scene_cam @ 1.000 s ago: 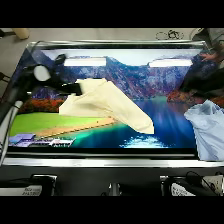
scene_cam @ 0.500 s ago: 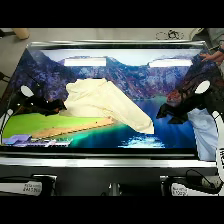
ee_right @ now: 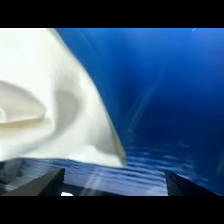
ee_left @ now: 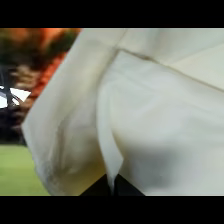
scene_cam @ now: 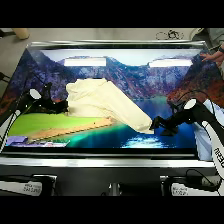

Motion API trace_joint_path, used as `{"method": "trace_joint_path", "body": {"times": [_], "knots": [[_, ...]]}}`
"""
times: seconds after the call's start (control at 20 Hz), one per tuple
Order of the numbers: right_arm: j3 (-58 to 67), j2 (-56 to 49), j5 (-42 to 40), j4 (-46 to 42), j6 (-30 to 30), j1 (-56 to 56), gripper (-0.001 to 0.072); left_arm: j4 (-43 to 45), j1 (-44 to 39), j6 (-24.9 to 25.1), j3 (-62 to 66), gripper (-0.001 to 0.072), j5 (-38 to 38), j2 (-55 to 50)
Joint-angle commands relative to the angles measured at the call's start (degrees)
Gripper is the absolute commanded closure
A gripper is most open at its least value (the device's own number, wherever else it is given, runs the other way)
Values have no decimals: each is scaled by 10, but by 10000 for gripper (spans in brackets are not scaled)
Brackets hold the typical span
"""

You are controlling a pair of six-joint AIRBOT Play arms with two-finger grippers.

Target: Fold the shirts.

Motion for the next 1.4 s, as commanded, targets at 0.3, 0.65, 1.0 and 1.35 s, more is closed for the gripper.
{"method": "trace_joint_path", "body": {"times": [0.3,0.65,1.0,1.35], "knots": [[50,-24,-63,205,-90,-3,689,18,-28,36,30,684,22,159],[480,257,-115,0,-74,-3,689,92,-28,60,321,684,188,439],[531,415,-81,-198,66,-3,688,166,-21,-33,350,684,102,509],[524,229,67,-226,50,-2,689,247,-21,-47,314,683,-122,333]]}}
